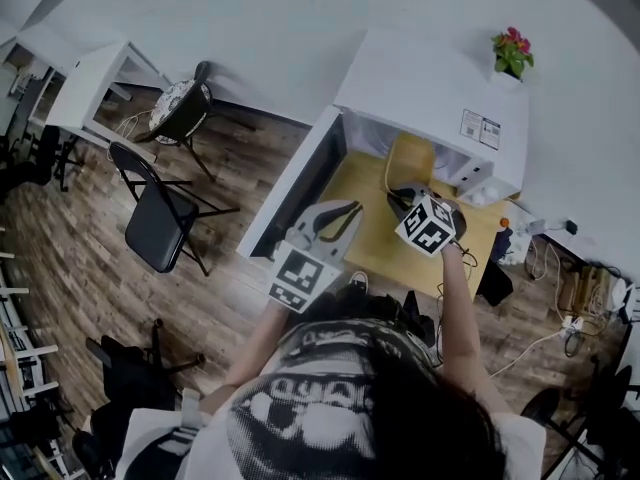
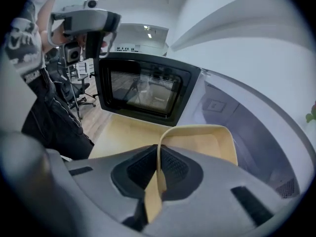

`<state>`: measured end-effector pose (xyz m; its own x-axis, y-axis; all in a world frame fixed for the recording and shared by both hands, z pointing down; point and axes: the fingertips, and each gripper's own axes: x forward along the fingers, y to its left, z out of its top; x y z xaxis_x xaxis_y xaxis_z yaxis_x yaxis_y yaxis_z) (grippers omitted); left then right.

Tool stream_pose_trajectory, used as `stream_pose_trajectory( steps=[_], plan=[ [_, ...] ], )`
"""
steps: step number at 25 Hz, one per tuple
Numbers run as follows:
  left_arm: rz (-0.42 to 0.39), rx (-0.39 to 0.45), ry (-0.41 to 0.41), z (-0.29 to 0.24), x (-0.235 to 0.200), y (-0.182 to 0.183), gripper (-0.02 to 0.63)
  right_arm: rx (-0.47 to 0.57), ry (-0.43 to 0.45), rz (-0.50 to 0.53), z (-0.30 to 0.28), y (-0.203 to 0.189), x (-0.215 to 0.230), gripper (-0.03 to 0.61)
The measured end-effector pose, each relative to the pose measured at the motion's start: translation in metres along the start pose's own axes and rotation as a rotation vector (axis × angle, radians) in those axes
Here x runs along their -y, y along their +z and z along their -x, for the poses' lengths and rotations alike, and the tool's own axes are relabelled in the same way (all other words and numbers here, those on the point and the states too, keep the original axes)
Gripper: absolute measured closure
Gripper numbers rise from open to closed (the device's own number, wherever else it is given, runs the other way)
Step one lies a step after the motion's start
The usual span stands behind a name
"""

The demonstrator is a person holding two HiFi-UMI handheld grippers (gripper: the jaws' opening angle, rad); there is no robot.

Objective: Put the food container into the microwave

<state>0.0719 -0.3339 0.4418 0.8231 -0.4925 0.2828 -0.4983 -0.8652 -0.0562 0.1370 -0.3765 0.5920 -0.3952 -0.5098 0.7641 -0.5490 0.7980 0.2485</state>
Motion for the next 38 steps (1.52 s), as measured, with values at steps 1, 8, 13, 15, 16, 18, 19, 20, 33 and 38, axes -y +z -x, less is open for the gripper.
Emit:
stream_pose_trajectory(
  steps=[1, 8, 13, 15, 16, 18, 19, 20, 33, 38],
  plan=[
    [0.002, -0.003, 0.003, -0.001, 0.0, -0.001, 0.597, -0.005, -0.007, 0.009, -0.005, -0.001, 0.006, 0.558],
    [0.017, -0.015, 0.016, -0.007, 0.004, -0.005, 0.597, -0.054, -0.076, 0.025, -0.032, -0.015, 0.045, 0.557],
    [0.039, -0.012, 0.009, -0.014, 0.006, -0.001, 0.597, -0.053, -0.13, -0.017, -0.042, -0.02, 0.069, 0.552],
    [0.039, -0.013, 0.003, -0.017, 0.008, 0.0, 0.597, -0.052, -0.155, -0.02, -0.044, -0.021, 0.078, 0.552],
    [0.034, -0.017, 0.0, -0.019, 0.01, 0.0, 0.597, -0.053, -0.17, -0.018, -0.046, -0.022, 0.084, 0.549],
    [0.027, -0.028, -0.008, -0.023, 0.012, -0.002, 0.597, -0.057, -0.198, -0.015, -0.049, -0.024, 0.094, 0.546],
    [0.025, -0.033, -0.012, -0.025, 0.013, -0.003, 0.597, -0.059, -0.21, -0.015, -0.051, -0.026, 0.099, 0.543],
    [0.024, -0.037, -0.015, -0.026, 0.014, -0.003, 0.597, -0.062, -0.219, -0.016, -0.052, -0.027, 0.103, 0.538],
    [0.012, -0.07, -0.034, -0.032, 0.021, -0.008, 0.597, -0.015, -0.27, -0.075, -0.049, -0.027, 0.123, 0.479],
    [0.01, -0.08, -0.034, -0.028, 0.018, -0.01, 0.597, 0.077, -0.269, -0.147, -0.028, -0.016, 0.095, 0.471]
  ],
)
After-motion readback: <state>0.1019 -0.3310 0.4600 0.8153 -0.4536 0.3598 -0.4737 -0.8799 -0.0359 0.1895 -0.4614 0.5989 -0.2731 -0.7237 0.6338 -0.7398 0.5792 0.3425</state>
